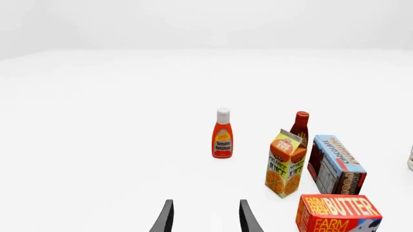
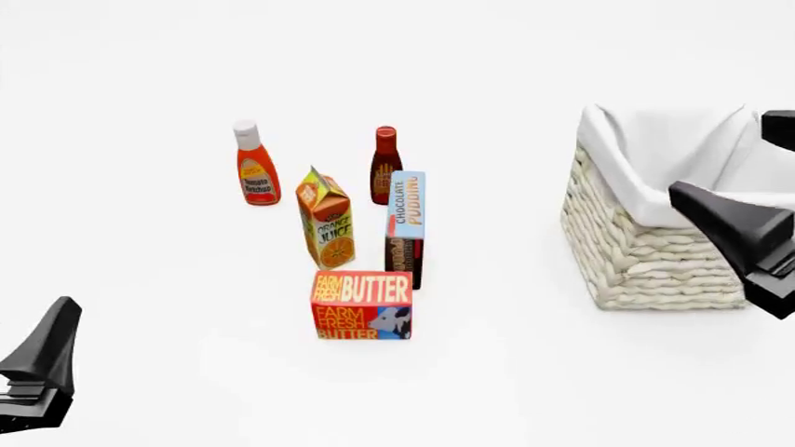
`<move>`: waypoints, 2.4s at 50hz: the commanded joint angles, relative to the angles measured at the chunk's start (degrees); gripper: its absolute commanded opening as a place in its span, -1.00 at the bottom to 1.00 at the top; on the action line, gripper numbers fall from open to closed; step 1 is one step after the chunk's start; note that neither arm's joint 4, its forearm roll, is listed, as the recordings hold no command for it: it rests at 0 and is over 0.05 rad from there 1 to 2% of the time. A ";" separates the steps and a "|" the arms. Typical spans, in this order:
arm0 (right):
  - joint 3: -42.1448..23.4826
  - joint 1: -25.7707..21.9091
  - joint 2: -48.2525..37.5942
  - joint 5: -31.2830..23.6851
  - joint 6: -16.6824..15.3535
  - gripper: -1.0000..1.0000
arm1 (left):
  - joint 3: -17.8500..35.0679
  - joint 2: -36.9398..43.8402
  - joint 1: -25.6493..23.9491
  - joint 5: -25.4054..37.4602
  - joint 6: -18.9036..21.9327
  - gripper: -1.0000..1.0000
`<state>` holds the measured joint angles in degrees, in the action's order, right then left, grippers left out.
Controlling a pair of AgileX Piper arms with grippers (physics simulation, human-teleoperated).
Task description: Pick the butter and place it in the basket.
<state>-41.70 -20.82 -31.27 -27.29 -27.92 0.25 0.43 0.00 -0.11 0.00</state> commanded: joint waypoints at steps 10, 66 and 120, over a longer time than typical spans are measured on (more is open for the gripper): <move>-6.14 -3.18 -5.85 -4.55 -3.09 1.00 | 0.00 0.00 0.00 0.00 0.00 1.00; -17.63 -10.25 -26.95 -6.75 -9.65 1.00 | 0.00 0.00 0.00 0.00 0.00 1.00; -28.70 -17.76 -46.59 -13.13 -13.18 1.00 | 0.00 0.00 0.00 0.00 0.00 1.00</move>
<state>-68.35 -36.91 -74.33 -39.65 -40.93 0.25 0.43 0.00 -0.11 0.00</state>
